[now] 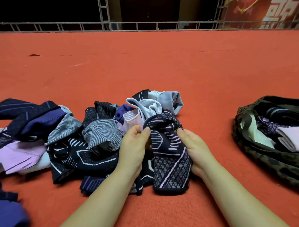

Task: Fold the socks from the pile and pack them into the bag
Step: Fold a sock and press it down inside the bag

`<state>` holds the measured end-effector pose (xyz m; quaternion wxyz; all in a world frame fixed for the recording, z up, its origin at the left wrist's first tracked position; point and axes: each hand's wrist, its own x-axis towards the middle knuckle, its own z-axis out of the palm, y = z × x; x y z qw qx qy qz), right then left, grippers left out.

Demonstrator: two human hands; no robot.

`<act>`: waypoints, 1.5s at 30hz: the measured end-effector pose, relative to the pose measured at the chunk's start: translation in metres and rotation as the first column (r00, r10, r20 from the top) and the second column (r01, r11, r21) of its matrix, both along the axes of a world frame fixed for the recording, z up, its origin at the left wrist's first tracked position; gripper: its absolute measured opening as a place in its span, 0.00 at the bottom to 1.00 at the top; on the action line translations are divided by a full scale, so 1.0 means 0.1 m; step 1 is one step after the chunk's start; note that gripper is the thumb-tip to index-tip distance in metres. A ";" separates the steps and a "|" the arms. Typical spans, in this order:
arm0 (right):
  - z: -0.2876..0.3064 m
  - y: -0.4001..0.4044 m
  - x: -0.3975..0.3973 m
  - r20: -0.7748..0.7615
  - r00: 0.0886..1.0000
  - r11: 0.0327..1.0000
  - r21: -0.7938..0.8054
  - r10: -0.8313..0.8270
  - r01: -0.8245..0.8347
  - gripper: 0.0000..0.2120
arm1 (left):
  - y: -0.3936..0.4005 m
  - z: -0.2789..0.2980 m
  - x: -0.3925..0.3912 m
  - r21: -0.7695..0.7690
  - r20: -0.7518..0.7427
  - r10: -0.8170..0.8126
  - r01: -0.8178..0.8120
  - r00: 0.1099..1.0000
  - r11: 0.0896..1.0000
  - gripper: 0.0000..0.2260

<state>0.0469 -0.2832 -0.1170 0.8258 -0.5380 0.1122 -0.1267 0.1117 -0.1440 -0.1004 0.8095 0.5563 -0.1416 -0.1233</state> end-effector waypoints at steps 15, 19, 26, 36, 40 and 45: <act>0.14 -0.52 -0.41 -0.112 0.915 0.912 -0.101 0.387 -0.398 0.29 | 0.19 0.05 0.14 0.290 0.127 -0.214 0.170 0.968 0.942 0.09; 0.10 -0.54 -0.62 -0.194 0.871 0.878 -0.077 0.452 -0.473 0.38 | 0.17 0.11 0.16 0.402 0.205 -0.178 0.083 0.962 0.912 0.10; 0.61 -0.44 -0.70 -0.339 0.933 0.801 -0.522 0.120 -0.293 0.26 | -0.09 0.75 0.03 0.389 0.248 -0.385 0.272 0.889 0.880 0.18; 1.79 -0.29 -0.63 0.048 0.989 0.525 -0.850 0.142 -0.034 0.16 | 0.03 1.92 -0.24 0.565 0.491 -0.649 0.355 0.581 0.745 0.09; 2.10 -0.29 -0.67 0.012 0.973 0.455 -0.885 0.233 -0.098 0.08 | 0.19 2.22 -0.23 0.582 0.554 -0.674 0.352 0.488 0.733 0.08; 2.28 -0.22 -0.81 0.081 0.946 0.555 -0.824 0.315 -0.114 0.06 | 0.45 2.44 -0.10 0.489 0.558 -0.663 0.448 0.499 0.748 0.13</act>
